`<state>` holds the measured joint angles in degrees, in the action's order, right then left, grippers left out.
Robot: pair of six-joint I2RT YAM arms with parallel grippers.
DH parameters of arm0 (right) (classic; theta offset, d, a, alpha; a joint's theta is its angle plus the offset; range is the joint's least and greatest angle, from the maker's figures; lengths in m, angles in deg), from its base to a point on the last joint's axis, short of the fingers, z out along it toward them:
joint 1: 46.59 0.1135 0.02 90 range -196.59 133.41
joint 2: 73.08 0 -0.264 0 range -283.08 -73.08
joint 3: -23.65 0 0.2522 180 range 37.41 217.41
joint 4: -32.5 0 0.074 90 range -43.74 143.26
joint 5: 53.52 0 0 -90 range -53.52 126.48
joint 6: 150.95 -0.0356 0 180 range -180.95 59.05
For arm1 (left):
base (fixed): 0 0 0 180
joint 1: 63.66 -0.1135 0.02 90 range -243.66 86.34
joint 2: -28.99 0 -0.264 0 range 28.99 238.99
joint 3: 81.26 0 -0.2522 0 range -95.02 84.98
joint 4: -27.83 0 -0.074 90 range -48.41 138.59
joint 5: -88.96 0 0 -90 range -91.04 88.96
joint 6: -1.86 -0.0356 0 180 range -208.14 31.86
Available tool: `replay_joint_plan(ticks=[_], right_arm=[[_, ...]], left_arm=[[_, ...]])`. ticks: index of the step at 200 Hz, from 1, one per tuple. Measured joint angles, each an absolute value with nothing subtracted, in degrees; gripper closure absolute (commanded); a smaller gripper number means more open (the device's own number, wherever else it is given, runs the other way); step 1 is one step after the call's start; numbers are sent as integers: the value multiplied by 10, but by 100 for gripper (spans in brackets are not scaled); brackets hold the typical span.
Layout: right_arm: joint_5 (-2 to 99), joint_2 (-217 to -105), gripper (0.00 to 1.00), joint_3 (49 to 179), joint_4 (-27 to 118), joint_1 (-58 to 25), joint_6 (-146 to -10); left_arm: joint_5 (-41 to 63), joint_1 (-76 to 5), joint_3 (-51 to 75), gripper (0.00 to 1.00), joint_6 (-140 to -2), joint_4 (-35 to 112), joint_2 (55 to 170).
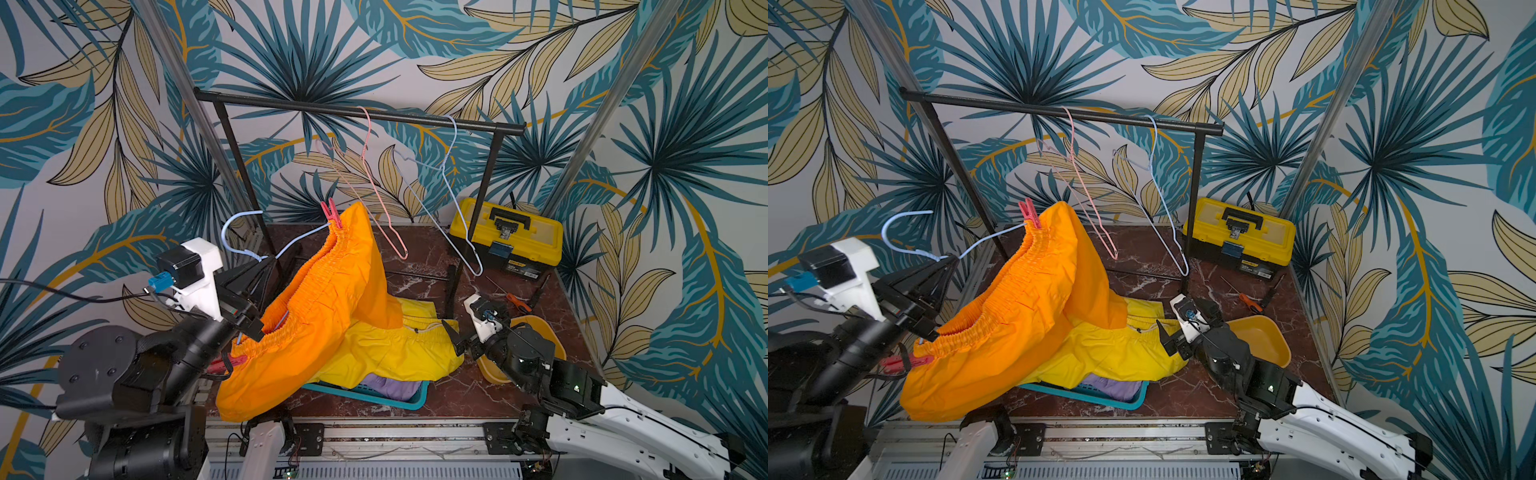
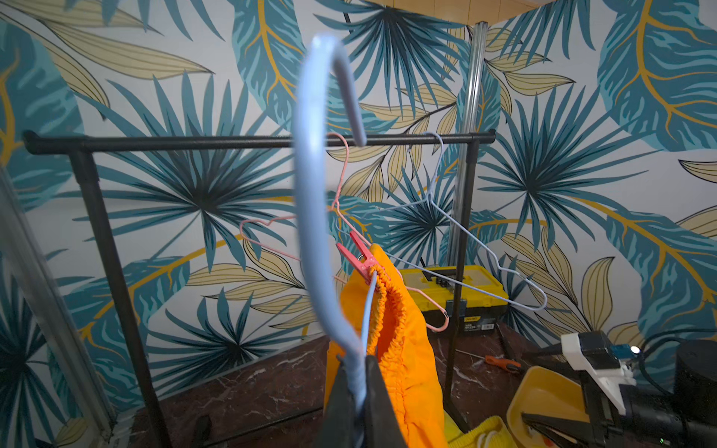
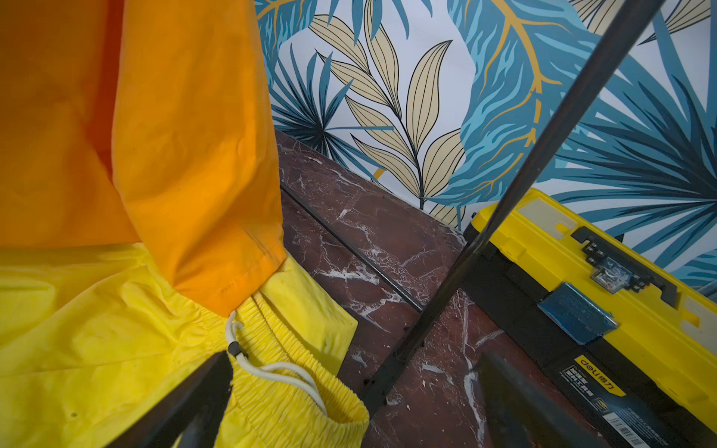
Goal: Remove the clothespins securing shorts to the hanger
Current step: Place the hanger in the basket.
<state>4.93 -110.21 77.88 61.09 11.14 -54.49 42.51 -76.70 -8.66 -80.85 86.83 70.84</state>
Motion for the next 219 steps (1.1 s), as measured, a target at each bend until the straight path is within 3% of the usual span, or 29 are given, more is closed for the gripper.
replay_joint_plan(ticks=[103, 176, 219], right_arm=[[121, -1165, 1, 916, 683, 92, -588], [272, -1243, 0, 938, 697, -38, -675], [446, -1283, 7, 922, 621, -112, -690]], left_arm=[[636, -738, 129, 100, -973, 865, 734], [636, -666, 159, 100, -1058, 864, 834], [643, -630, 157, 100, -1071, 861, 874]])
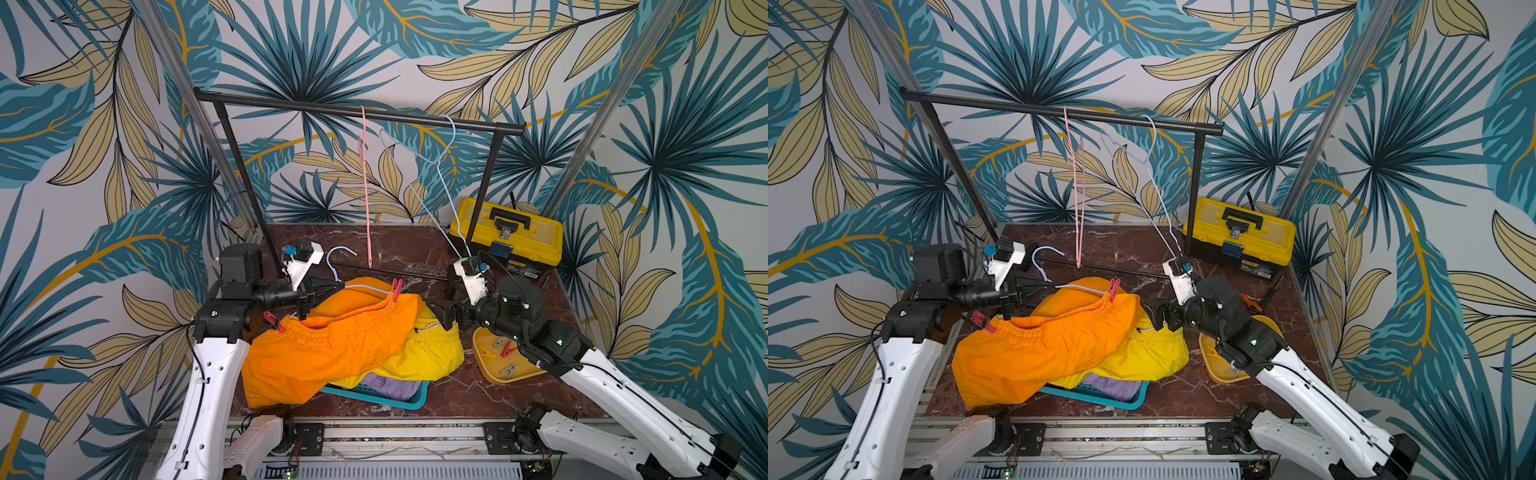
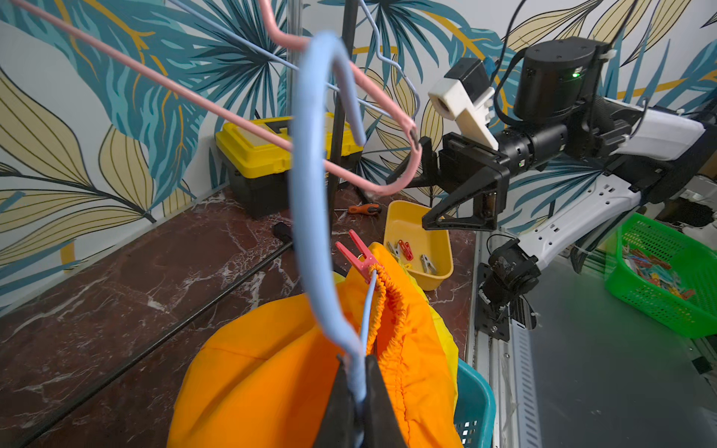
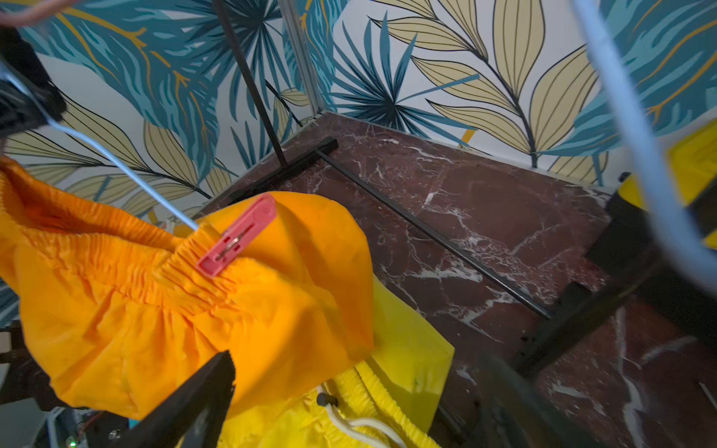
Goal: Remove the clothespins securing shorts to the hanger
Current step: Place the hanger in the basket, then remove the clothespin from the hanger.
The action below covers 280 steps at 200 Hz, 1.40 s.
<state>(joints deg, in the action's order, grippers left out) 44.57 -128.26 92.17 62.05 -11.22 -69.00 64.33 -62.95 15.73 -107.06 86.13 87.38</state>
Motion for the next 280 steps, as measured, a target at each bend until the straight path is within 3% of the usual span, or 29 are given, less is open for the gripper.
replay_joint_plan(ticks=[82, 137, 206, 252, 280], right_arm=[[700, -1349, 7, 823, 403, -190, -729], [775, -1368, 9, 784, 302, -249, -764], [834, -1358, 5, 771, 279, -271, -750], [915, -1476, 17, 772, 165, -283, -800], [950, -1543, 19, 776, 84, -287, -861]], left_arm=[[622, -575, 147, 100, -1080, 861, 933], [539, -502, 125, 100, -1097, 860, 983], [551, -474, 125, 100, -1139, 860, 1009], [578, -473, 144, 100, -1169, 860, 996], [585, -473, 149, 100, -1178, 860, 992]])
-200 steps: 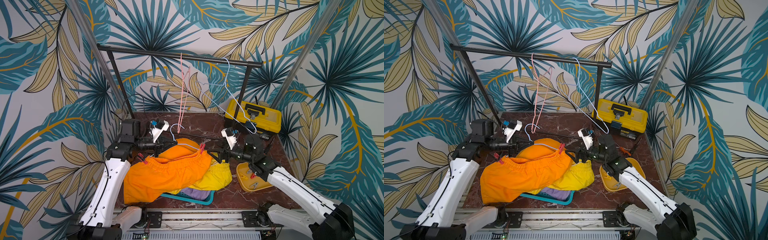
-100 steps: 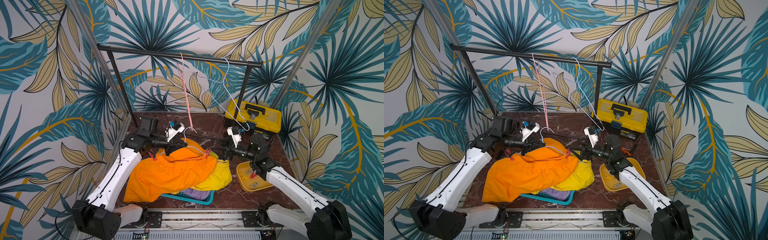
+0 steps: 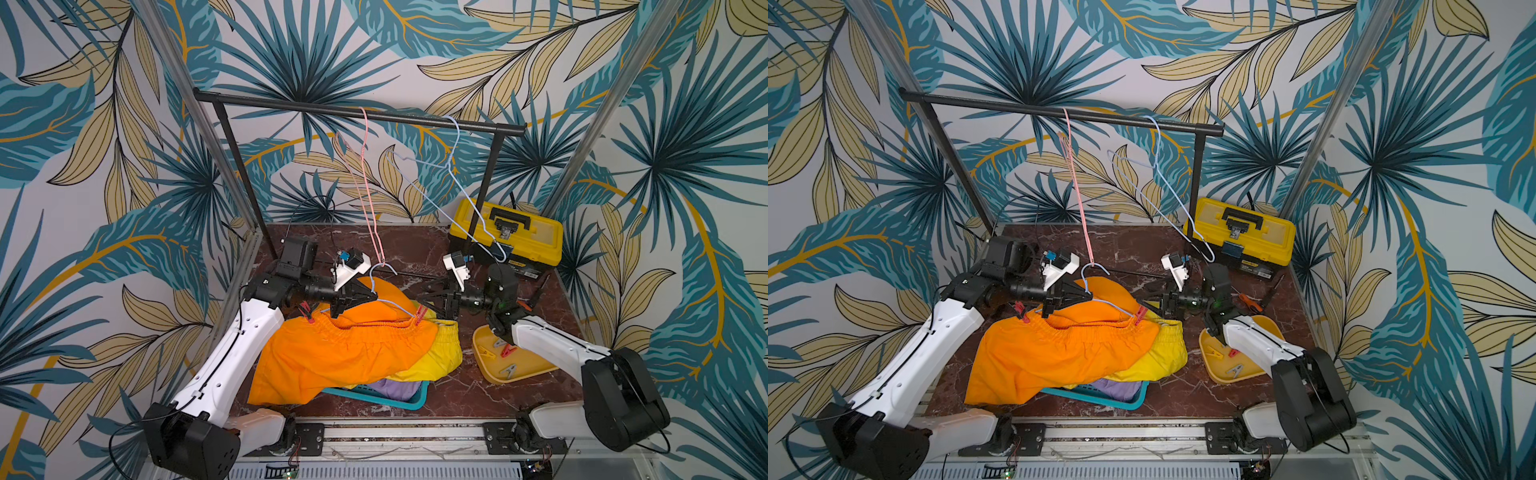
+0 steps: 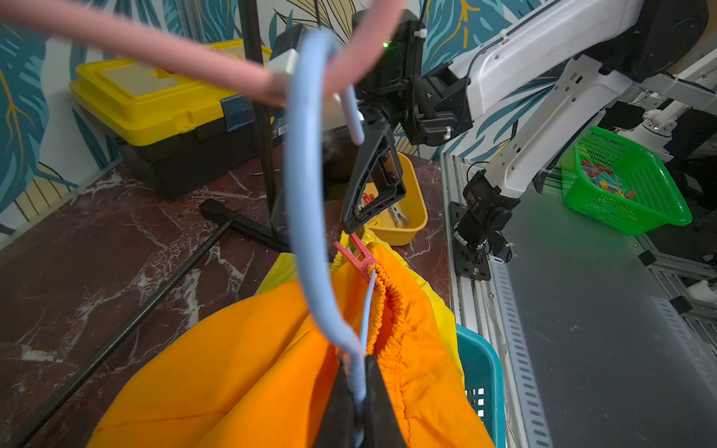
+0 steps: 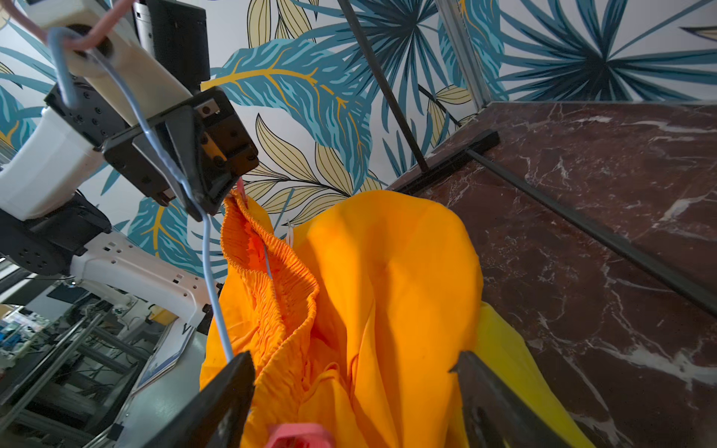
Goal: Remove the clothespins securing shorts to the hanger
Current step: Remove the clothespin from the hanger.
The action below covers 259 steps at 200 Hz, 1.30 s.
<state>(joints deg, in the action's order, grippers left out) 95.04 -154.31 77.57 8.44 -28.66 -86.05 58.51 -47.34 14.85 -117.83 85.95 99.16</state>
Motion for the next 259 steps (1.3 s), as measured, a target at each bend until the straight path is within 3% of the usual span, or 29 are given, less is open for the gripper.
replay_joint_plan(ticks=[141, 259], right_arm=[[1002, -1478, 24, 694, 31, -287, -897], [1014, -1487, 51, 633, -196, -283, -1060]], left_arm=[[636, -473, 149, 100, -1188, 860, 977], [639, -473, 146, 100, -1186, 860, 998]])
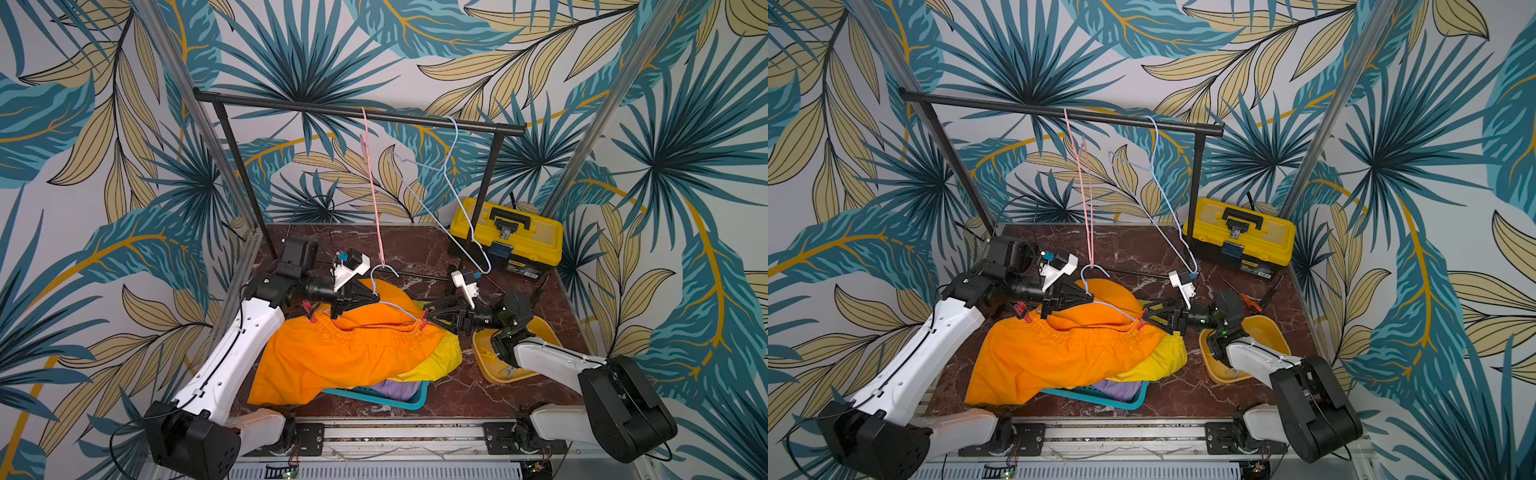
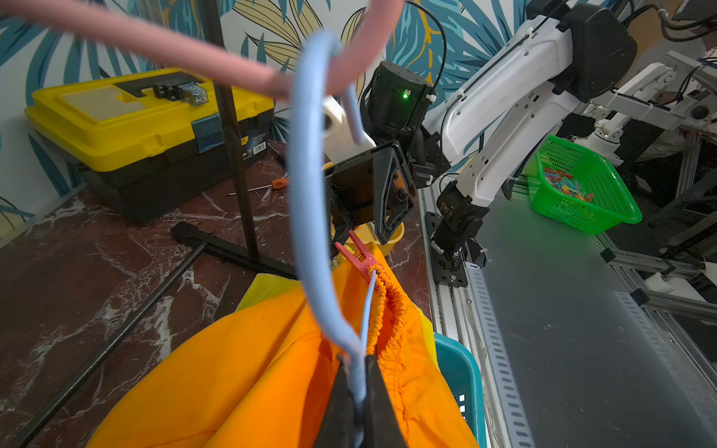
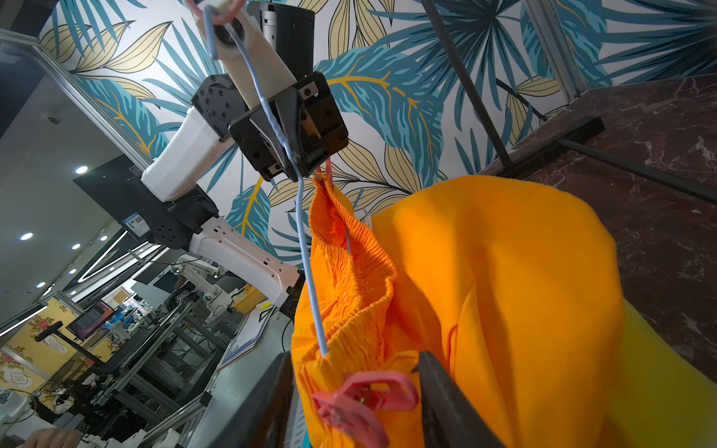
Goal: Remove the clothespins securing shorts to the hanger
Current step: Remove the clothespin from the hanger.
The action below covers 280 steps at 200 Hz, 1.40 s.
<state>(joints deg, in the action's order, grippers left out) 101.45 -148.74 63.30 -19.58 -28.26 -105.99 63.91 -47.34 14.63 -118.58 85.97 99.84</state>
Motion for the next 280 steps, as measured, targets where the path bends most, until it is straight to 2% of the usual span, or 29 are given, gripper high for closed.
replay_joint_plan(ticks=[46, 75, 129, 157, 193, 225, 265, 280], right_arm=[[1011, -1461, 58, 616, -198, -280, -1067], [1009, -1451, 58, 608, -191, -276, -1063], [1001, -1393, 59, 600, -110, -273, -1017], [995, -1363, 64, 598, -57, -270, -983], [986, -1358, 64, 598, -12, -262, -956], [974, -1358, 68, 598, 6, -256, -943], [957, -1342, 82, 598, 30, -255, -924], [952, -1335, 95, 598, 40, -255, -921]], left_arm=[[639, -473, 146, 100, -1183, 860, 1003], [639, -473, 145, 100, -1181, 860, 1004], [639, -473, 138, 100, -1171, 861, 1013], [638, -473, 138, 100, -1170, 862, 1013], [639, -473, 138, 100, -1168, 864, 1013], [639, -473, 138, 100, -1168, 864, 1013], [640, -473, 138, 100, -1168, 864, 1013], [640, -473, 138, 100, -1168, 864, 1013]])
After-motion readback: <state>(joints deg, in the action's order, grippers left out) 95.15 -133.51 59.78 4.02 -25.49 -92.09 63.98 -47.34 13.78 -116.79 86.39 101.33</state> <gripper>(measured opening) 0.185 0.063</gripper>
